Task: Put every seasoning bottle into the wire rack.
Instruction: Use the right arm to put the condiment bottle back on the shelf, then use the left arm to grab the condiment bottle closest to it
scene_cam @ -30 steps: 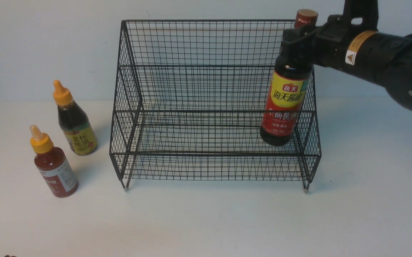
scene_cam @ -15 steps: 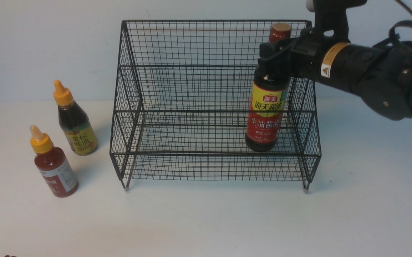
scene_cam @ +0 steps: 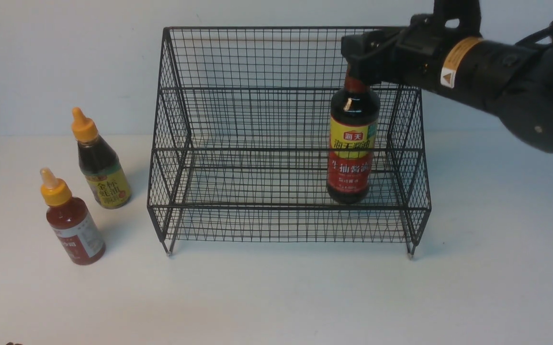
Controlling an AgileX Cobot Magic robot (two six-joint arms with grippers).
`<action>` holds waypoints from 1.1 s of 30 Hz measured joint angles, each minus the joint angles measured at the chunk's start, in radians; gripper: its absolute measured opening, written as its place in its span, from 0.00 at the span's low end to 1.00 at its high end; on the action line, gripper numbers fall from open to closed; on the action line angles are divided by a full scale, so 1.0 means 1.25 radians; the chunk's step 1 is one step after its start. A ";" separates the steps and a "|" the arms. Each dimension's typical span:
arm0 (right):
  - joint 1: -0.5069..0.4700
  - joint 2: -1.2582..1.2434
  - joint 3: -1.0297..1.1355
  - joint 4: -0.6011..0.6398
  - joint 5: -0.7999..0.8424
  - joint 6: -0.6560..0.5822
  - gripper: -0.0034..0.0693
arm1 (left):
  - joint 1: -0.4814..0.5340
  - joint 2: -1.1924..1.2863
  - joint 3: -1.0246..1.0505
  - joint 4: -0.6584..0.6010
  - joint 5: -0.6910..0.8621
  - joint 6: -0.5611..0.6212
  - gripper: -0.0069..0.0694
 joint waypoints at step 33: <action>0.000 -1.277 0.623 0.204 0.434 -0.192 0.03 | 0.000 0.000 0.000 0.000 0.000 0.000 0.08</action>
